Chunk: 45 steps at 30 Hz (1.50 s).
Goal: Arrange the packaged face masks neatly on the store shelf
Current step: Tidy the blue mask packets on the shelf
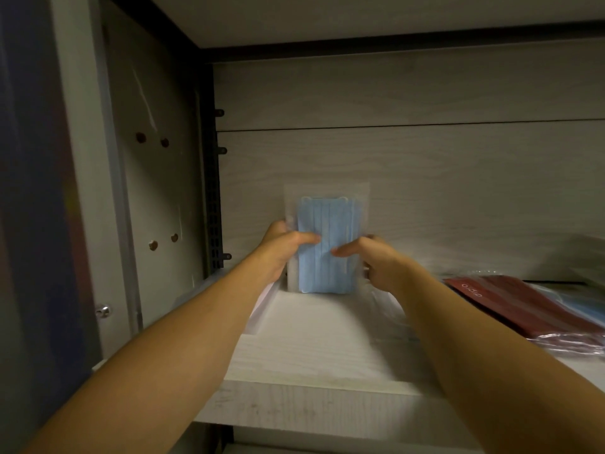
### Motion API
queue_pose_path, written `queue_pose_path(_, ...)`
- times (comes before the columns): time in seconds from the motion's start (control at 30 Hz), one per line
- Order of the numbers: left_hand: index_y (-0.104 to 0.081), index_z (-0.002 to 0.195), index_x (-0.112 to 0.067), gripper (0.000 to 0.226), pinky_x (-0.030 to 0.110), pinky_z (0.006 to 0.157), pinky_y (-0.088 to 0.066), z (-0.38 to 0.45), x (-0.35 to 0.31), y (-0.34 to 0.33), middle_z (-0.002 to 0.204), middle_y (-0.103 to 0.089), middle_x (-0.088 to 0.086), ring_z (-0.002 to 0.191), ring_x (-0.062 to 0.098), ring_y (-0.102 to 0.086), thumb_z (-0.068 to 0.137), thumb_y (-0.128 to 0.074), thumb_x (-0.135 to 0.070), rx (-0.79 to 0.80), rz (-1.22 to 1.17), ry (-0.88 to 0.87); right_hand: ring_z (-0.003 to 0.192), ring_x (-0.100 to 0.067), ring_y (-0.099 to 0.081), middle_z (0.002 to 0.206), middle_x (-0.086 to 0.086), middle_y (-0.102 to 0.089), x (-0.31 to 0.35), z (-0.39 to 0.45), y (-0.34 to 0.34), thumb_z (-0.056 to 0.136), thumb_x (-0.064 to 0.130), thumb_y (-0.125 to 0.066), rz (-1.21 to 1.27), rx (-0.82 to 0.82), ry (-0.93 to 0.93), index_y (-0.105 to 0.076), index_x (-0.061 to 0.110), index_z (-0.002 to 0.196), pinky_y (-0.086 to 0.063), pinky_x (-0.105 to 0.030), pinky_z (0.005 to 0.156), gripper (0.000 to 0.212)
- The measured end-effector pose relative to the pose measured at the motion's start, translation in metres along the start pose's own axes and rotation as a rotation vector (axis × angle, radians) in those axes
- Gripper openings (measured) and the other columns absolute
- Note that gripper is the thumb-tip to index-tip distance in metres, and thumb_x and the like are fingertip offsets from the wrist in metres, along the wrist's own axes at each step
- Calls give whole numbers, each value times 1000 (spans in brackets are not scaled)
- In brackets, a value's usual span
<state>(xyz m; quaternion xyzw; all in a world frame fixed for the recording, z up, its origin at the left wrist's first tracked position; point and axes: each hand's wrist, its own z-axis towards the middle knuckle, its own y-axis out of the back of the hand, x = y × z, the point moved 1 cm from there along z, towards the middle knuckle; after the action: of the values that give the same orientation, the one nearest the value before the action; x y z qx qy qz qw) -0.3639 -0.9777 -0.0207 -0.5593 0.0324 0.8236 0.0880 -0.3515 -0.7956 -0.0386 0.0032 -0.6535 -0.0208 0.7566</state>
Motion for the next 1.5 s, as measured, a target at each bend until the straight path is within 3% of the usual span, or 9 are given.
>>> queue_pose_path(0.1, -69, 104, -6, 30, 40, 83, -60, -2, 0, 1, 107, -74, 16, 93, 28, -73, 78, -76, 8, 7, 0, 2, 117, -30, -62, 127, -3, -66, -16, 19, 9, 20, 31, -99, -25, 2, -17, -52, 21, 132, -50, -53, 99, 122)
queue_pose_path(0.3, -68, 97, -9, 24, 32, 69, -63, -4, -4, -2, 96, -76, 11, 78, 19, -75, 78, -81, 0, -4, -2, -24, 108, -31, -64, 118, -7, -66, 6, -14, -7, 52, 13, -92, -8, -67, 25, -51, 11, 127, -52, -53, 98, 86)
queue_pose_path(0.53, -70, 101, -8, 32, 35, 69, -62, -6, -7, 1, 92, -77, 10, 80, 24, -76, 74, -87, -8, -75, -12, -29, 98, -32, -72, 110, -10, -73, 9, -11, -7, 53, 15, -94, -61, -36, -7, -58, 9, 122, -58, -52, 88, 79)
queue_pose_path(0.7, -71, 101, -5, 39, 47, 79, -62, -1, -11, 5, 91, -78, 11, 83, 29, -76, 69, -91, -12, -205, -204, -1, 91, -32, -74, 103, -13, -76, 18, -14, -12, 66, 18, -92, 47, -40, 31, -65, 3, 112, -62, -48, 79, 55)
queue_pose_path(0.83, -68, 104, -7, 45, 46, 81, -61, 1, -16, 5, 97, -75, 12, 90, 32, -73, 67, -91, -17, -309, -416, 51, 94, -25, -73, 110, -12, -73, 22, -18, -17, 70, 24, -90, 268, -55, 109, -60, 5, 120, -61, -33, 72, 61)
queue_pose_path(0.97, -66, 111, -8, 53, 50, 82, -60, 5, -19, 9, 104, -74, 12, 95, 33, -71, 67, -92, -19, -387, -588, 61, 95, -22, -74, 107, -7, -76, 22, -19, -32, 81, 22, -81, 428, 14, 173, -61, 9, 127, -60, -33, 80, 52)
queue_pose_path(1.27, -67, 113, -9, 54, 56, 88, -58, 1, -18, -3, 109, -75, 15, 101, 36, -71, 65, -90, -20, -261, -593, 118, 110, -34, -69, 123, -16, -69, 15, -9, -40, 70, 5, -88, 590, 17, 171, -58, 5, 129, -55, -52, 95, 67)
queue_pose_path(1.4, -62, 117, -9, 44, 46, 88, -59, -2, -20, 1, 110, -70, 15, 102, 33, -67, 75, -77, -11, -226, -573, 142, 106, -34, -71, 118, -14, -72, 14, -9, -19, 68, 4, -89, 479, -43, 137, -60, 6, 127, -56, -52, 94, 65)
queue_pose_path(1.5, -64, 105, -8, 24, 38, 76, -59, -1, -22, 16, 99, -67, 11, 95, 29, -65, 81, -70, -8, -238, -533, 143, 99, -33, -73, 112, -13, -74, 12, -7, -3, 59, 9, -94, 401, -94, 74, -62, 4, 124, -59, -50, 89, 72)
